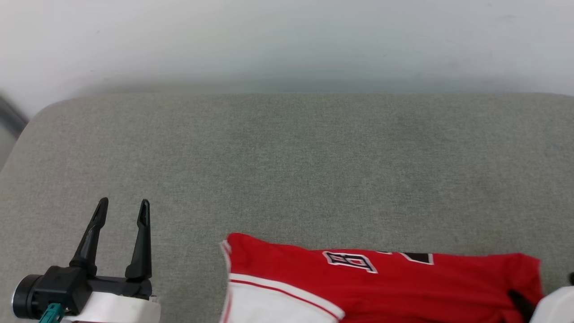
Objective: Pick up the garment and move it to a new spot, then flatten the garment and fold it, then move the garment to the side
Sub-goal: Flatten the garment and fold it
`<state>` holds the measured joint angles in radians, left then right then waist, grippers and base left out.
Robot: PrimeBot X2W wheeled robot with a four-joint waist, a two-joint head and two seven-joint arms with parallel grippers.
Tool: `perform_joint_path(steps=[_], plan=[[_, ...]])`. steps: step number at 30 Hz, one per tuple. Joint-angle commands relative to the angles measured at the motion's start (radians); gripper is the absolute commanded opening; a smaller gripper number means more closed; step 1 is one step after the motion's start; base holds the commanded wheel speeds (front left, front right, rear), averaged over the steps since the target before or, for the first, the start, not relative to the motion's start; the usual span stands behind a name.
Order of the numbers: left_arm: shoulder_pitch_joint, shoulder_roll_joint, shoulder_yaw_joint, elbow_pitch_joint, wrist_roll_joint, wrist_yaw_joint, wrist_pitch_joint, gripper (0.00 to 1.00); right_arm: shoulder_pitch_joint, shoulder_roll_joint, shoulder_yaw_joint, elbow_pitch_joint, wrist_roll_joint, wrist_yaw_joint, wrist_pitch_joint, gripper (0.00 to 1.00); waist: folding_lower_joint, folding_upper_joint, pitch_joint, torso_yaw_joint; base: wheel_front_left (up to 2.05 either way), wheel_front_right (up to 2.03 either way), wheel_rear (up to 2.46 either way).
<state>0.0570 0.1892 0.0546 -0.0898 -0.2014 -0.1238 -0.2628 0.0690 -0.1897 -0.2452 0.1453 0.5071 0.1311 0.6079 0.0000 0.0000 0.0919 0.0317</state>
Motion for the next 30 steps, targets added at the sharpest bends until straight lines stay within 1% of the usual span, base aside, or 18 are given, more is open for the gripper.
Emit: perform_joint_path(steps=[1, 3, 5, 9, 13, 18, 22, 26, 29, 30], plan=[[0.007, 0.004, 0.002, 0.002, -0.002, -0.003, -0.002, 1.00, 0.005, -0.015, -0.015, -0.001, -0.007, -0.001, 0.000, 0.00, 0.0000, 0.0000, -0.006, -0.005, 0.00, 0.00, 0.00], [0.009, -0.003, 0.000, 0.004, -0.012, -0.004, -0.002, 1.00, 0.005, -0.039, -0.050, 0.001, -0.019, -0.001, 0.006, 0.00, 0.0000, 0.0000, -0.013, -0.008, 0.00, 0.00, 0.00], [0.011, -0.007, 0.000, 0.005, -0.018, -0.004, -0.003, 1.00, 0.007, -0.045, -0.062, -0.009, -0.017, -0.001, 0.016, 0.00, 0.0000, 0.0000, -0.020, -0.011, 0.00, 0.00, 0.00], [0.016, -0.012, 0.001, 0.006, -0.025, -0.005, -0.003, 1.00, 0.027, -0.035, -0.035, -0.068, 0.002, -0.001, 0.053, 0.00, 0.0000, 0.0000, -0.032, -0.015, 0.00, 0.00, 0.00], [0.020, -0.012, -0.002, 0.009, -0.032, -0.006, -0.003, 1.00, 0.053, -0.003, 0.022, -0.157, 0.006, -0.001, 0.093, 0.00, 0.0000, 0.0000, -0.046, -0.015, 0.00, 0.00, 0.00], [0.024, -0.010, -0.006, 0.013, -0.038, -0.007, -0.002, 1.00, 0.083, 0.073, 0.112, -0.264, 0.039, -0.001, 0.157, 0.00, 0.0000, 0.0000, -0.067, -0.007, 0.00, 0.00, 0.00], [0.026, -0.009, -0.015, 0.015, -0.046, -0.007, -0.002, 1.00, 0.100, 0.106, 0.216, -0.329, 0.031, -0.001, 0.203, 0.00, 0.0000, 0.0000, -0.076, 0.003, 0.00, 0.00, 0.00], [0.030, -0.006, -0.011, 0.015, -0.049, -0.007, -0.002, 1.00, 0.087, 0.132, 0.289, -0.341, 0.070, -0.001, 0.226, 0.00, 0.0000, 0.0000, -0.084, 0.013, 0.00, 0.00, 0.00], [0.033, -0.004, -0.015, 0.016, -0.049, -0.007, -0.002, 1.00, 0.057, 0.140, 0.331, -0.318, 0.097, -0.001, 0.224, 0.00, 0.0000, 0.0000, -0.086, 0.021, 0.00, 0.00, 0.00], [0.033, -0.004, -0.018, 0.016, -0.049, -0.007, -0.002, 1.00, 0.048, 0.140, 0.348, -0.305, 0.123, -0.001, 0.216, 0.00, 0.0000, 0.0000, -0.084, 0.024, 0.00, 0.00, 0.00]])
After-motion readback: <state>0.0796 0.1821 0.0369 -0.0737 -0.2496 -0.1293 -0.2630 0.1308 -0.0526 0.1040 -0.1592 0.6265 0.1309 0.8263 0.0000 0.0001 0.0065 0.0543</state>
